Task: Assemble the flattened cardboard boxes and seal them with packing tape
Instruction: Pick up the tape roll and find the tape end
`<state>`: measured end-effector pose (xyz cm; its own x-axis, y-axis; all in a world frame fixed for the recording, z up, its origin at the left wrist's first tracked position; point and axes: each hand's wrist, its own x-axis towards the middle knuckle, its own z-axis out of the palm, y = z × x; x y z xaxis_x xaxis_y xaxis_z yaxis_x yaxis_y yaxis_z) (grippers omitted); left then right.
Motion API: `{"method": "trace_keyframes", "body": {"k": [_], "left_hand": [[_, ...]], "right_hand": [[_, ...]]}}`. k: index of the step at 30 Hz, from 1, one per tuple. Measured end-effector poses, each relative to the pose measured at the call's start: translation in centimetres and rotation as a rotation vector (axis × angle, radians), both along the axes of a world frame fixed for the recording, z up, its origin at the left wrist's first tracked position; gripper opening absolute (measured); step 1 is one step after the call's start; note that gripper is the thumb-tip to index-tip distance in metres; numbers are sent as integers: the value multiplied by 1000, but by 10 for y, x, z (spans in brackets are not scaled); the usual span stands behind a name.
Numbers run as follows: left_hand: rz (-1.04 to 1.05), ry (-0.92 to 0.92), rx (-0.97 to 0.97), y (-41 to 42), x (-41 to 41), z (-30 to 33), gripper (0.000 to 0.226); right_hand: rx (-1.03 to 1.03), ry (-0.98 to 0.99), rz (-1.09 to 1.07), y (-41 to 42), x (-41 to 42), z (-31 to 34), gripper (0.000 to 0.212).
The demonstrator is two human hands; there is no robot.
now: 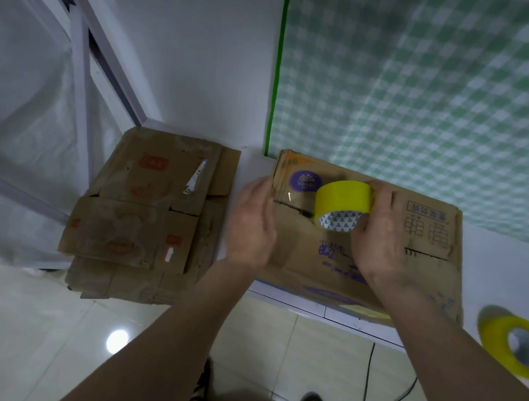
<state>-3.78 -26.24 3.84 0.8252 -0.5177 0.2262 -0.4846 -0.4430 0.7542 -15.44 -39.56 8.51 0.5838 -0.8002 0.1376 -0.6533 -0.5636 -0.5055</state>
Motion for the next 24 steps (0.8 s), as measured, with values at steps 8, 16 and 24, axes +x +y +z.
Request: {"method": "trace_keyframes", "body": {"k": [8, 16, 24], "left_hand": [[-313, -136, 597, -12, 10, -10, 62], [-275, -121, 657, -19, 5, -8, 63], [-256, -94, 650, -21, 3, -8, 61]], "right_hand": [[174, -131, -40, -6, 2, -10, 40], [191, -88, 47, -15, -3, -3, 37], [-44, 92, -8, -38, -39, 4, 56]]}}
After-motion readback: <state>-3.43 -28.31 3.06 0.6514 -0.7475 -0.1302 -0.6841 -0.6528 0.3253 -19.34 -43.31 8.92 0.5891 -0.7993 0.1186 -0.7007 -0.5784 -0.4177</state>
